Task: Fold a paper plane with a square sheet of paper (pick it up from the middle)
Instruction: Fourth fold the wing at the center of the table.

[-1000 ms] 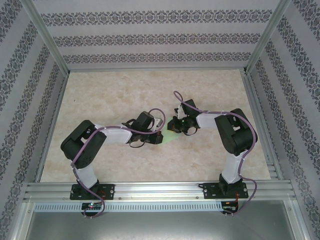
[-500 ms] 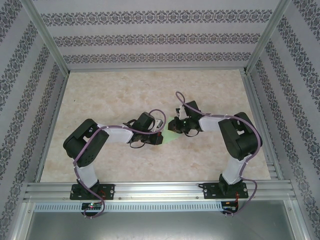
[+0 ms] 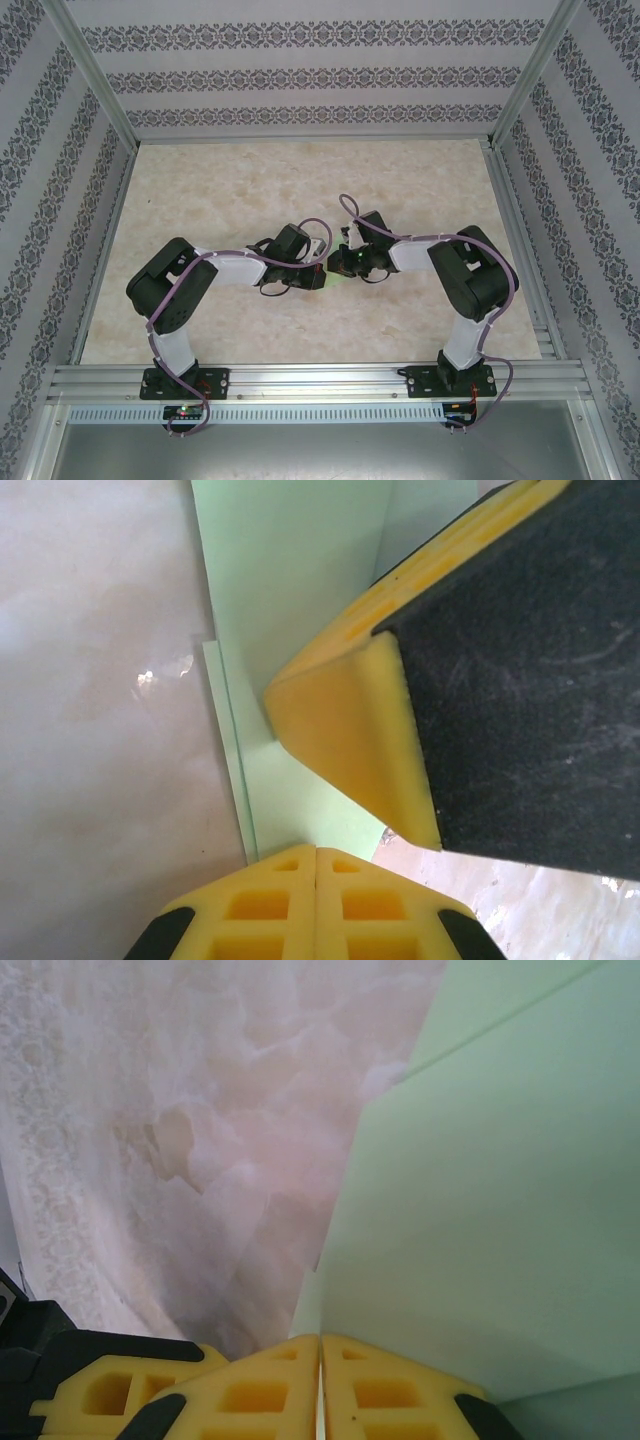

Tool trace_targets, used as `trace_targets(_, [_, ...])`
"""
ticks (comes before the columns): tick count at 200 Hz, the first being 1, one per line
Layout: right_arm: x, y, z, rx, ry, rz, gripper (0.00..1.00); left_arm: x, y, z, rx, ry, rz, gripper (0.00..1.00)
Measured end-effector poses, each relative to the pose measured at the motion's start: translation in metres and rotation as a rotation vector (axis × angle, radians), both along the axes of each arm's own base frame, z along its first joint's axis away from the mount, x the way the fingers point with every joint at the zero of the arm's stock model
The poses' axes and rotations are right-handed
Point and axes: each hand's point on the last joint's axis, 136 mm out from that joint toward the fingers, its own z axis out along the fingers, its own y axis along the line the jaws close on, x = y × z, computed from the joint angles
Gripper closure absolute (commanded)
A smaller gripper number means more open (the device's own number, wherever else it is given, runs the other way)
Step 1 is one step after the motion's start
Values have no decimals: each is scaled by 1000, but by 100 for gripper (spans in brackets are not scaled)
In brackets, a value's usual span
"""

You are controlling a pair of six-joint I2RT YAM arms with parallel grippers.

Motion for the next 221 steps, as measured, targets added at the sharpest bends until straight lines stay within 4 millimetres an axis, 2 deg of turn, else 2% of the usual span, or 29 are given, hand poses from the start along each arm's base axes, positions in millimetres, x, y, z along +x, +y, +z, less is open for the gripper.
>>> trace_targets(29, [16, -16, -1, 9, 32, -47, 90, 2, 0, 0, 8, -9, 6, 100])
trace_targets(58, [47, -46, -1, 5, 38, -146, 90, 3, 1, 0, 13, -13, 10, 100])
trace_targets(86, [90, -86, 0, -34, -8, -282, 89, 2, 1, -1, 11, -14, 10, 100])
trace_targets(105, [107, -106, 0, -44, -23, -339, 89, 2, 1, -1, 8, -15, 10, 100])
trace_targets(119, [113, -113, 1, -47, -27, -359, 88, 2, 1, -1, 7, -14, 8, 100])
trace_targets(157, [113, -111, 1, -56, -29, -350, 88, 2, 1, 1, 4, -17, 8, 100])
trace_targets(176, [106, -98, 0, -51, -42, -318, 88, 1, 1, 2, 4, -11, 7, 98])
trace_targets(197, [84, -71, 0, -46, -51, -244, 88, 1, -1, 11, -18, -13, 13, 96])
trace_targets(221, [46, -34, 0, -38, -39, -141, 88, 6, -8, 29, -75, -44, 18, 96])
